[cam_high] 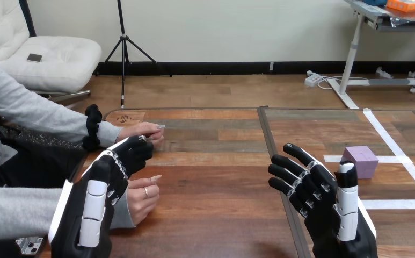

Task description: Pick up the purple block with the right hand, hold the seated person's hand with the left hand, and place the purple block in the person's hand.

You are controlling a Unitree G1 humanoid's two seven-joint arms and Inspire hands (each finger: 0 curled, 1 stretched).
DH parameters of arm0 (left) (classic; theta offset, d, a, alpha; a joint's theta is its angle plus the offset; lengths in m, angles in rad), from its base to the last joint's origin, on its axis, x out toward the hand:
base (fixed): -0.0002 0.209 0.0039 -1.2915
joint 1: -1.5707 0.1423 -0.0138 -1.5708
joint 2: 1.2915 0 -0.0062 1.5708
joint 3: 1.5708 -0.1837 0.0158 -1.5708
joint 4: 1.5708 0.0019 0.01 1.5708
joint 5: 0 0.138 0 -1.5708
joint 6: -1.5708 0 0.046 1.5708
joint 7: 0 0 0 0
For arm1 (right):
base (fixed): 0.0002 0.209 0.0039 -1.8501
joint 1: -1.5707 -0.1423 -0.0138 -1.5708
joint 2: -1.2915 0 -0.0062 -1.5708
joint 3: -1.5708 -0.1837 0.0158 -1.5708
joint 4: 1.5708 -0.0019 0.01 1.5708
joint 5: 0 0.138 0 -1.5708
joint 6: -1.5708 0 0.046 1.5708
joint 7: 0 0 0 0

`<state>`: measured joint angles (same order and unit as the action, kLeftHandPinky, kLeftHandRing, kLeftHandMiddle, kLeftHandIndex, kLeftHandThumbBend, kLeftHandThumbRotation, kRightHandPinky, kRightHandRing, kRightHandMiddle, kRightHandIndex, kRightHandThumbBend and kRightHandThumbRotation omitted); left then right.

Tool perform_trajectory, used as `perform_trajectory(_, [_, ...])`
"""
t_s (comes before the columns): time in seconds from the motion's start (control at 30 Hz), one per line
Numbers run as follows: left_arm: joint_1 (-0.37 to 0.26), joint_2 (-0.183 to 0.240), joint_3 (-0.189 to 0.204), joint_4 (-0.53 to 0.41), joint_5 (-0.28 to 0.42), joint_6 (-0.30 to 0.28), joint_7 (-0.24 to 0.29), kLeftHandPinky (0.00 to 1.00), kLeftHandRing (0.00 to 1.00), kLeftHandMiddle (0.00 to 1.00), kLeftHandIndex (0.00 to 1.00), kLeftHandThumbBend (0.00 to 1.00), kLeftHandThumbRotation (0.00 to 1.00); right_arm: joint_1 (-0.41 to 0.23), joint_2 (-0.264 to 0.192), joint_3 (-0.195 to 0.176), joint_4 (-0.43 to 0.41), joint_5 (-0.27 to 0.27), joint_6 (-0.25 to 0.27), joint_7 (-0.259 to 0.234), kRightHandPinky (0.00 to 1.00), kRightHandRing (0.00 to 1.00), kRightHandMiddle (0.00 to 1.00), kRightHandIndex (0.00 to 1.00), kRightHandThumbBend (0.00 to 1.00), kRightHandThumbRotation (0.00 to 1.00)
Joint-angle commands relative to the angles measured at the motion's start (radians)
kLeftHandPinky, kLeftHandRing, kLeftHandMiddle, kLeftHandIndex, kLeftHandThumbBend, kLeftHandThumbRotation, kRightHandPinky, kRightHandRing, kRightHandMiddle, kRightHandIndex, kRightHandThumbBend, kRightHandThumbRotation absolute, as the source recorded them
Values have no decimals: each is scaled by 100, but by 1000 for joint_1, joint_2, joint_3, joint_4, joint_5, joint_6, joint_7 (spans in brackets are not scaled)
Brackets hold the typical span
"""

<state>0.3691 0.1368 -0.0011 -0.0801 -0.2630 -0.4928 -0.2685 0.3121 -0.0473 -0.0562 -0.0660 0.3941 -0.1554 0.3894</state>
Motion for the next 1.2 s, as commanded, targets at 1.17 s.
perform_trajectory(1.17, [-19,-14,0,-18,0,19,-36,86,81,78,74,61,100,-14,-15,11,-72,-4,66,19,77,82,82,82,83,86])
